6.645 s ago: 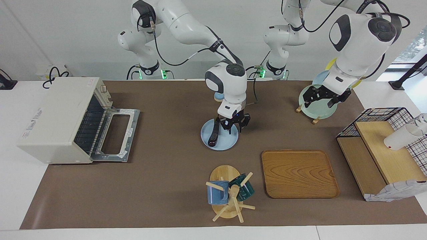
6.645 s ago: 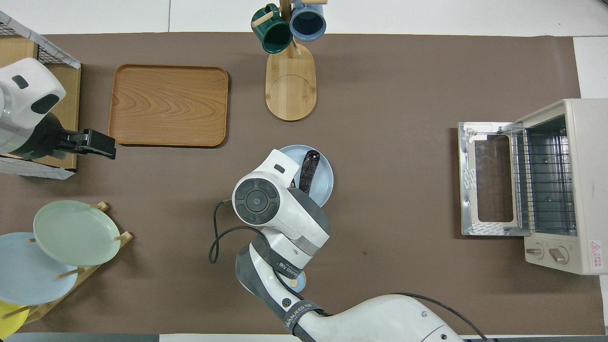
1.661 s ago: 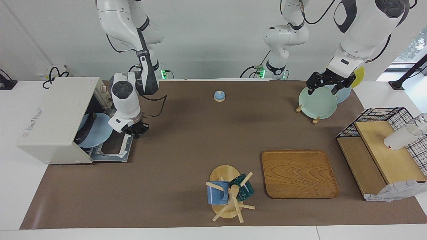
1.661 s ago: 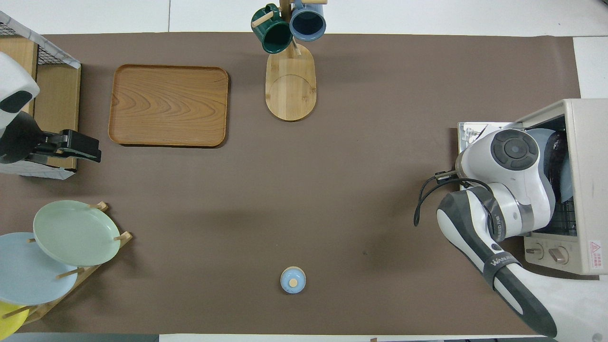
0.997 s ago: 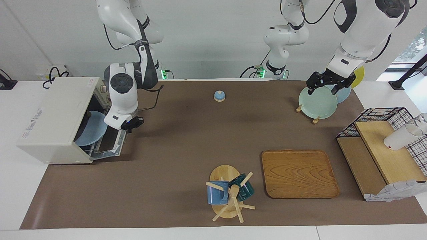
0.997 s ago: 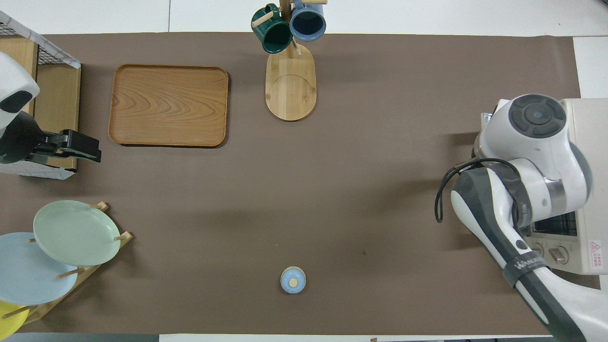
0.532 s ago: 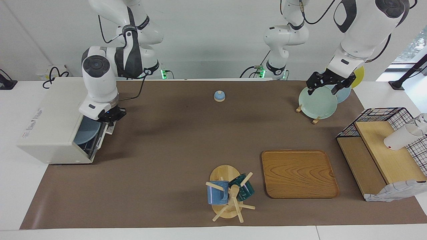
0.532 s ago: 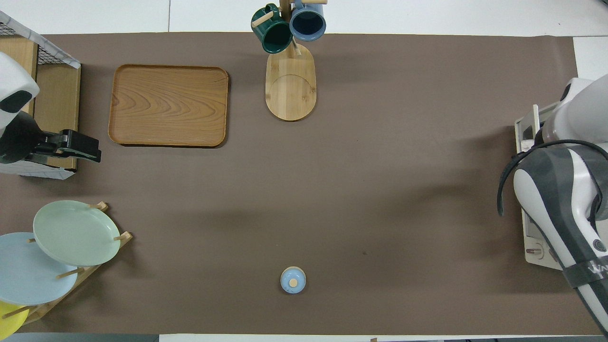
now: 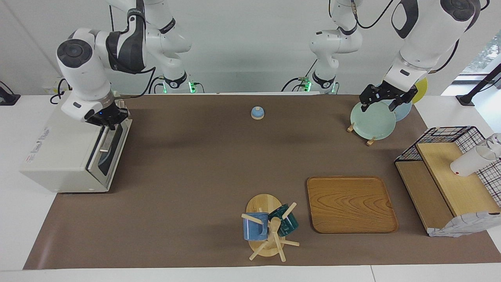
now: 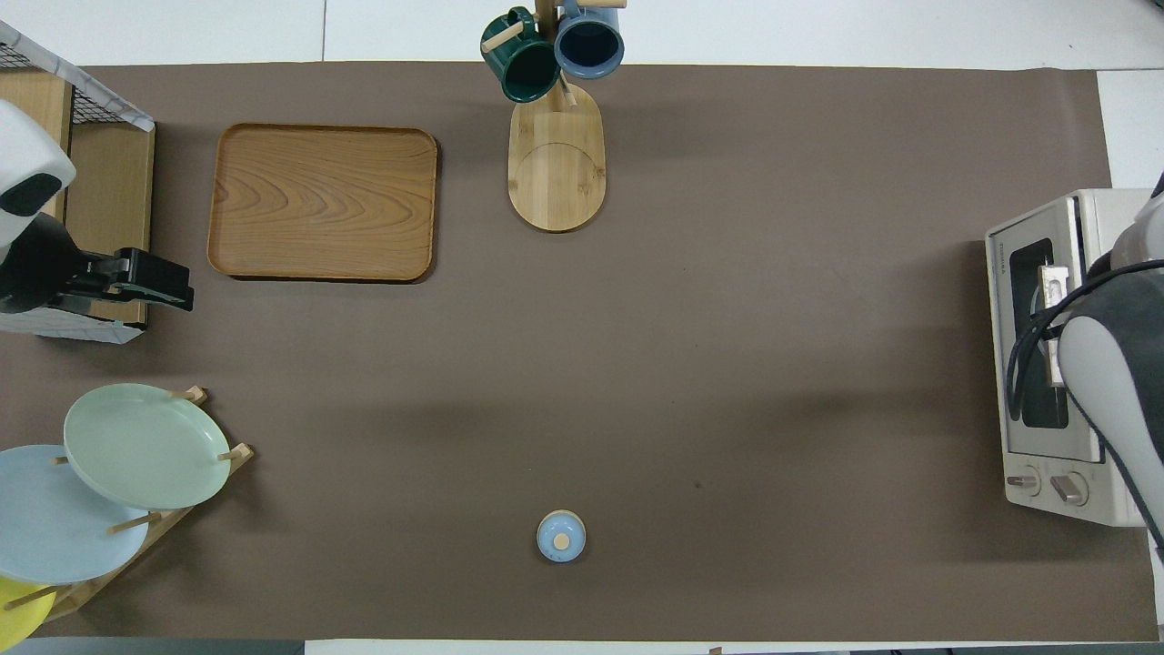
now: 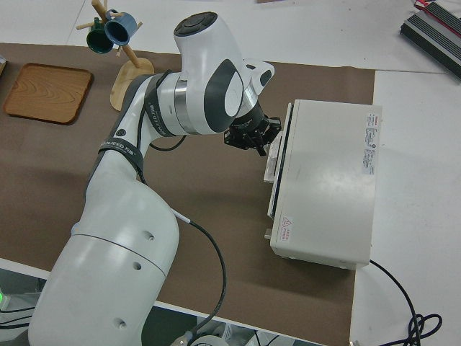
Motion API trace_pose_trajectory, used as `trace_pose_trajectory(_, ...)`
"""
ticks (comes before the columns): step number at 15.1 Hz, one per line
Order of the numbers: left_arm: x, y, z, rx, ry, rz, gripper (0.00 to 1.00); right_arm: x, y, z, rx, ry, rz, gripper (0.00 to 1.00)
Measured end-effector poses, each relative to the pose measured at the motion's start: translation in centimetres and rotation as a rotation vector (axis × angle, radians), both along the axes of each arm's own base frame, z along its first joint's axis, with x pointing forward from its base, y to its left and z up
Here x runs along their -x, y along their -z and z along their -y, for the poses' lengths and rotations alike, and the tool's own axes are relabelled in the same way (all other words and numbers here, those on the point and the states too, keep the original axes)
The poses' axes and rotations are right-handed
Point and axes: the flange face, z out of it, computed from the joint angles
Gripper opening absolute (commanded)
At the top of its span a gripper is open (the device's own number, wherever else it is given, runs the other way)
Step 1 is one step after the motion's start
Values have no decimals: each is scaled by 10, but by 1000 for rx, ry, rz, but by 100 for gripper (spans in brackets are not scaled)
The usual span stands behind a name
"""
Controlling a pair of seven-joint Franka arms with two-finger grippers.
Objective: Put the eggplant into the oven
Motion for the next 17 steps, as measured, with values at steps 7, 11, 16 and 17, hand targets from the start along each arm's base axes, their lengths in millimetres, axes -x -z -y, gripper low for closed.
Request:
trace_pose_trajectory(7, 0, 0, 0, 0, 0, 0, 100, 3, -49, -20, -106, 75, 21, 80)
trace_pose_trajectory(11, 0, 0, 0, 0, 0, 0, 100, 1, -45, -25, -147, 93, 16, 100)
trace_pose_trajectory(16, 0, 0, 0, 0, 0, 0, 100, 1, -48, -26, -147, 102, 22, 100)
trace_pose_trajectory(17, 0, 0, 0, 0, 0, 0, 100, 1, -47, -25, -147, 104, 22, 100)
